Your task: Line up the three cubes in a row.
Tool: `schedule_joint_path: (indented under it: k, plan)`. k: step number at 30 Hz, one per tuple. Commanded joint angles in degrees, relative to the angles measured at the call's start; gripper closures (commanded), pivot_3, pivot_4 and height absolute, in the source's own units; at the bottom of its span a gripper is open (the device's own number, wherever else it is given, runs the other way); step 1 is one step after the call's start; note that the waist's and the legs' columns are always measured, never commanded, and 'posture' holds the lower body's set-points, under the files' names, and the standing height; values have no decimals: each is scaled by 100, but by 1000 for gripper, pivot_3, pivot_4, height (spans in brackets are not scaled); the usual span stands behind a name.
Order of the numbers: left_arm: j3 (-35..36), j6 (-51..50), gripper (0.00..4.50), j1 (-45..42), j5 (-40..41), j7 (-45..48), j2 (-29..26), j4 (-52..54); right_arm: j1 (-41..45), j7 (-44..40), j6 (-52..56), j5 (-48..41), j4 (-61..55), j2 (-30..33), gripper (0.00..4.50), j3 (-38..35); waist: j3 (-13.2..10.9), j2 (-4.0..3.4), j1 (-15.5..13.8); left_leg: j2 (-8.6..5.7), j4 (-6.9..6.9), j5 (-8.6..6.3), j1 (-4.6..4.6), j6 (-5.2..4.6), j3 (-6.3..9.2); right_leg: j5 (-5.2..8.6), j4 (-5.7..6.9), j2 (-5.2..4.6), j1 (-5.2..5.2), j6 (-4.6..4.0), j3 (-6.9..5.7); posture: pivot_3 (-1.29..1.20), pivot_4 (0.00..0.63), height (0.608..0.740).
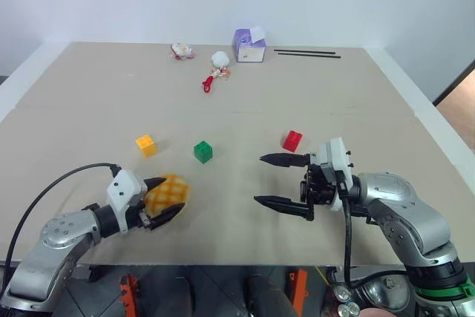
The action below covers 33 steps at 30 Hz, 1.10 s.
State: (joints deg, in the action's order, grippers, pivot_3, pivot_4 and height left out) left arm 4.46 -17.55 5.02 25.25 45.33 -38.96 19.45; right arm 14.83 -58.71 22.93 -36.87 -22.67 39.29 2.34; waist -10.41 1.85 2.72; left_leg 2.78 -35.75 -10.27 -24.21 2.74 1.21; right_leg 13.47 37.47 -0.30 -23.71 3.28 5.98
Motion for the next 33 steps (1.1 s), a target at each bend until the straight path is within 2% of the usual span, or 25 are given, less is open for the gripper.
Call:
schedule_joint_path:
  k: [1, 2, 4, 5, 6, 9, 10, 14, 17, 20, 25, 33]
  plan:
    - [-81, 29, 1502, 25, -98, 62, 57, -114, -8, -154, 10, -141, -313, 104, 0, -158, 1, -1, 0, 0, 0, 0, 1, 0, 0, 0, 0, 0, 1, 0, 0, 0, 150, 740]
    - [-88, 46, 1935, 22, -110, 81, 68, -124, -12, -166, 21, -150, -328, 111, 0, -171, 1, -1, 0, 0, -2, 0, 1, 0, -1, 0, 0, 0, 2, -1, 1, 0, 150, 740]
    - [-93, 74, 2442, 13, -125, 101, 89, -139, -10, -190, 42, -175, -344, 117, 0, -202, 1, -1, 0, 1, -2, 0, 1, 0, -1, -1, 0, -1, 2, -1, 1, 0, 150, 740]
    - [-96, 92, 3003, 7, -133, 107, 100, -144, -7, -204, 43, -178, -343, 117, 0, -209, 1, -1, 0, 1, -2, 0, 2, -1, -1, -1, 0, 0, 2, 0, 1, 0, 150, 740]
    - [-96, 100, 3101, 3, -124, 92, 128, -122, -1, -222, 36, -176, -335, 119, 0, -212, 1, -1, 0, 1, -2, 0, 2, -1, -1, -1, 0, -1, 2, 0, 1, 0, 150, 740]
    - [-59, 170, 4235, 21, -127, 54, 215, -76, -1, -270, 44, -226, -335, 105, 0, -242, 1, -1, -2, 1, -1, 0, 1, 0, -1, -1, 0, -1, 3, 0, 1, 0, 150, 740]
    - [-15, 214, 4464, 32, -102, 53, 252, -56, -4, -275, 62, -271, -345, 90, 0, -268, 1, -1, -2, 0, -1, 0, 1, 0, -1, 0, 0, -1, 3, 1, 1, 0, 150, 740]
    - [463, 56, 4464, -245, 461, -181, 522, 186, 35, -283, 132, -439, -365, 88, 0, -369, 1, 0, -4, 0, -2, 0, -1, 0, -1, -1, 0, -1, 3, 2, 1, 0, 150, 740]
    - [1135, -406, 4464, -984, 909, -1218, 797, 197, 239, -143, 230, -673, -306, -40, 0, -496, -2, 2, -13, 2, -7, 2, -3, -4, 4, -6, 2, 3, 5, 7, -2, 0, 150, 740]
    - [1732, -637, 4464, -1528, 888, -2278, 1002, 166, 468, 2, 264, -760, -237, -208, 0, -522, -2, 3, 8, 9, -19, 10, -5, -15, 11, -24, 6, 17, 8, 7, -4, 0, 150, 740]
    - [2457, -617, 4464, -1823, 205, -3799, 1212, -202, 1060, 353, 381, -785, -69, -622, 0, -371, -2, 3, 40, 9, -15, 10, 15, -14, 0, -25, 5, 17, 19, 10, 9, 0, 150, 740]
    - [2762, -246, 4464, -1905, -785, -4805, 1145, -2075, 1649, 586, 479, -537, 279, -1158, 0, -12, 2, 9, -7, 7, -16, 10, 7, -14, 6, -24, 5, 20, 19, 10, 4, 0, 150, 740]
